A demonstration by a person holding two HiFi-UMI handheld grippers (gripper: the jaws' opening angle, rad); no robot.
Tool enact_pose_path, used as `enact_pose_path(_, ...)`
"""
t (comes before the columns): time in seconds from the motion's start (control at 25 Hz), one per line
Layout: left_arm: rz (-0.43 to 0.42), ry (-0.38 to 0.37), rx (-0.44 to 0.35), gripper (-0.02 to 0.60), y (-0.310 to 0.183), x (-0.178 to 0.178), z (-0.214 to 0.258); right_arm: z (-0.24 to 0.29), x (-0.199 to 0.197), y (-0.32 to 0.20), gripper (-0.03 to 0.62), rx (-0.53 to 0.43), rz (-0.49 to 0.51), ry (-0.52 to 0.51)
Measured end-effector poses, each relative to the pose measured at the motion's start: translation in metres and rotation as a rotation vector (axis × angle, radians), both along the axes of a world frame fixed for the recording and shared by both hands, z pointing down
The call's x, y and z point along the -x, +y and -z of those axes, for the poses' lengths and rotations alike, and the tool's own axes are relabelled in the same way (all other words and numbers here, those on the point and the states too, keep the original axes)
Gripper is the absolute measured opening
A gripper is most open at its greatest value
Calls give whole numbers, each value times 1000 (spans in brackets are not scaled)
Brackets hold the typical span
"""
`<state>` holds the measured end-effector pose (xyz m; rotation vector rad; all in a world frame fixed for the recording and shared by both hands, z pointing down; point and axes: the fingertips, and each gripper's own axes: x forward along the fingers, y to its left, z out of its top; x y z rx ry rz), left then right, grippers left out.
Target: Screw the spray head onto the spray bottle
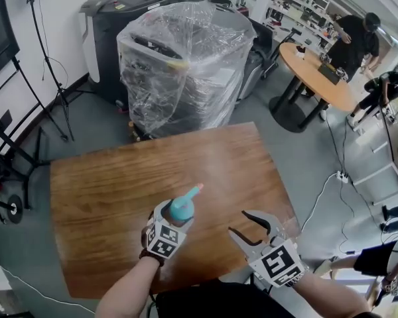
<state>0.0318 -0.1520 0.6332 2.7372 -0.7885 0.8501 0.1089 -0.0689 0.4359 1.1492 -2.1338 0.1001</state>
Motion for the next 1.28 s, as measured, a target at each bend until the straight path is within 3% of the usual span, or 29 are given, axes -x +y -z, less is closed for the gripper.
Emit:
enact_pose_path(0.36,-19,-21,-8,401,3,0,-6,-7,6,4,183,32,-12,-10)
enact_pose_path(0.48,-29,-21,-11,442,7,2,-1,-11,11,4,183,26,-13,-46)
enact_pose_path(0.68,67,25,-6,427,18,26,30,-18,21,5,136,20,-7,-110)
enact_pose_path(0.8,115,79,6,353,38,34,62,-21,31,6,78,23,3,-144)
enact_pose_path(1.0,161,229,59,166,70,32,114,-31,50,3,-1,12,25,-235)
enact_pose_path(1.16,224,242,66,23,76,39,142,-32,66,1,-8,36,40,-313)
enact_pose_path(1.28,242,262,67,15,78,39,159,-30,73,-1,-8,47,50,-354)
